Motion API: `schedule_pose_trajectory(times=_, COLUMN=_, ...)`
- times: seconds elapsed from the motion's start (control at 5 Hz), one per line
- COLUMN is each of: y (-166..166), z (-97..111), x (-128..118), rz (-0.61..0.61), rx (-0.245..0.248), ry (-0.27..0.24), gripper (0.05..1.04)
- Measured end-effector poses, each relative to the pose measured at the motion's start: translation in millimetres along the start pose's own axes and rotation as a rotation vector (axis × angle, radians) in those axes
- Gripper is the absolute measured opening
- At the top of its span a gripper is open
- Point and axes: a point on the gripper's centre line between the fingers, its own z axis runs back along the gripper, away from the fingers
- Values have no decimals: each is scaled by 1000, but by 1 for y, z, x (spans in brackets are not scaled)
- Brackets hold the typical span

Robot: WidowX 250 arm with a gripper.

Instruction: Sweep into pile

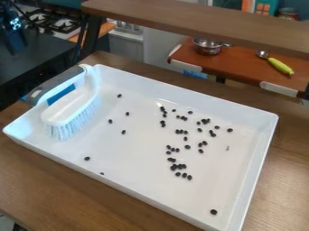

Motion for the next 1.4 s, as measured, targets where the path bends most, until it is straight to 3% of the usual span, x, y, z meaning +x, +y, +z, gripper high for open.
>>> schedule_pose_trajectory(times=0.2, y=0, z=-10, x=-2, rz=13, rx=-20, ry=21, gripper=999)
schedule_pose_trajectory(times=0.6, y=-3, z=-38, x=16, rz=57, rx=33, ry=11, gripper=999)
schedule_pose_trajectory(times=1.4, y=11, z=-99, x=21, rz=106, rx=155, ry=111, gripper=999)
